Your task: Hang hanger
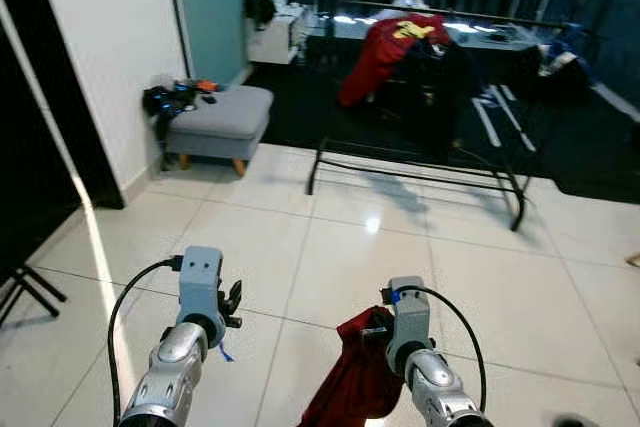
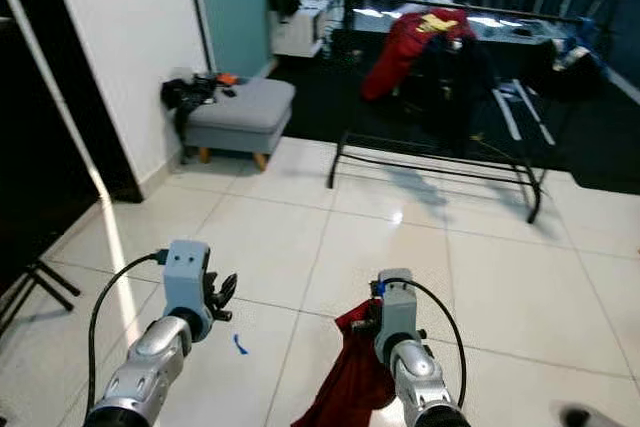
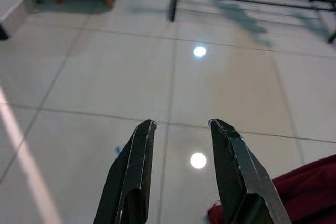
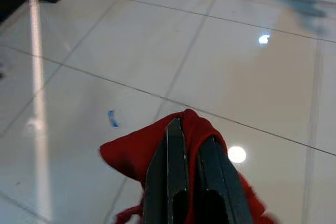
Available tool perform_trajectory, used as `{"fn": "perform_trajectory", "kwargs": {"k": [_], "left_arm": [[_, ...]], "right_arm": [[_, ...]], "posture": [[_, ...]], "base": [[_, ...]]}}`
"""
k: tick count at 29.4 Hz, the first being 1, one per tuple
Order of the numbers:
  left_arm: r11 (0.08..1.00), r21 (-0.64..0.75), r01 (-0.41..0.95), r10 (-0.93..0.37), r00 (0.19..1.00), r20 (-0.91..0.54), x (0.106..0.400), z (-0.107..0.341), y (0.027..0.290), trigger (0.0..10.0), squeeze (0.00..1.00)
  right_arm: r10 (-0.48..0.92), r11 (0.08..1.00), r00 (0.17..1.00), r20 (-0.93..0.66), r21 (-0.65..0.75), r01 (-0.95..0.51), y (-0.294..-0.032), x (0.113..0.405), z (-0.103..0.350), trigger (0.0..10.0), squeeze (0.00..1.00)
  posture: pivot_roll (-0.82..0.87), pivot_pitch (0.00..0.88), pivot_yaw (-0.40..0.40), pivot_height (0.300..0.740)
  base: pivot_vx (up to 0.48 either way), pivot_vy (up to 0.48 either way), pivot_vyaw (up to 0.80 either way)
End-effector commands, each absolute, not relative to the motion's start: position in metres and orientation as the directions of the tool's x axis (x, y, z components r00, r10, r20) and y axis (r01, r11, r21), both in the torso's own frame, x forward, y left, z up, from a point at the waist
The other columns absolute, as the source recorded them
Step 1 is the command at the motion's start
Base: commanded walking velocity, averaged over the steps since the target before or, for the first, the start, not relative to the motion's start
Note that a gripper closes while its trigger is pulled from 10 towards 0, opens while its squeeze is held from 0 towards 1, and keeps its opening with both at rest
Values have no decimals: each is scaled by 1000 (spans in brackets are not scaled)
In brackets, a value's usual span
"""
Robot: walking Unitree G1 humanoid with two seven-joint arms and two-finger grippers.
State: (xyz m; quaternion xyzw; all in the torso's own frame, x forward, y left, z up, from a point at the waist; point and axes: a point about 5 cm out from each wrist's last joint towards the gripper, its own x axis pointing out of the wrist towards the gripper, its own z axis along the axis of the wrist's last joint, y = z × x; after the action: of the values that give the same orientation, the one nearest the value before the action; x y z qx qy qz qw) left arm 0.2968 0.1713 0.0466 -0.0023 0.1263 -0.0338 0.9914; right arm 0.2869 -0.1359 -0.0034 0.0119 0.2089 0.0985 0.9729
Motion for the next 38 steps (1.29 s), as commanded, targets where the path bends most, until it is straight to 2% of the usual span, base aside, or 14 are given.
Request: {"fn": "perform_trajectory", "kwargs": {"k": [1, 18, 32, 38], "left_arm": [[997, -13, 77, -78, 964, -253, 298, 48, 170, 10000, 0], [997, -12, 71, -72, 965, -251, 300, 50, 172, 10000, 0], [998, -5, 65, -64, 966, -252, 306, 54, 176, 10000, 0], [998, 3, 68, -65, 965, -255, 307, 54, 178, 10000, 0]], "right_arm": [[205, 978, 907, -368, 46, -203, -136, 293, 4, 10000, 0], [195, 980, 909, -367, 39, -195, -137, 297, 7, 10000, 0], [165, 986, 915, -367, 40, -162, -142, 298, 8, 10000, 0], [171, 985, 915, -366, 34, -170, -141, 298, 8, 10000, 0]], "posture": [[134, 0, -23, 740], [134, 6, -27, 740], [125, 9, -9, 740], [123, 9, -2, 740]], "base": [[341, 0, 0], [339, 0, 0], [333, 0, -537], [321, 0, 0]]}}
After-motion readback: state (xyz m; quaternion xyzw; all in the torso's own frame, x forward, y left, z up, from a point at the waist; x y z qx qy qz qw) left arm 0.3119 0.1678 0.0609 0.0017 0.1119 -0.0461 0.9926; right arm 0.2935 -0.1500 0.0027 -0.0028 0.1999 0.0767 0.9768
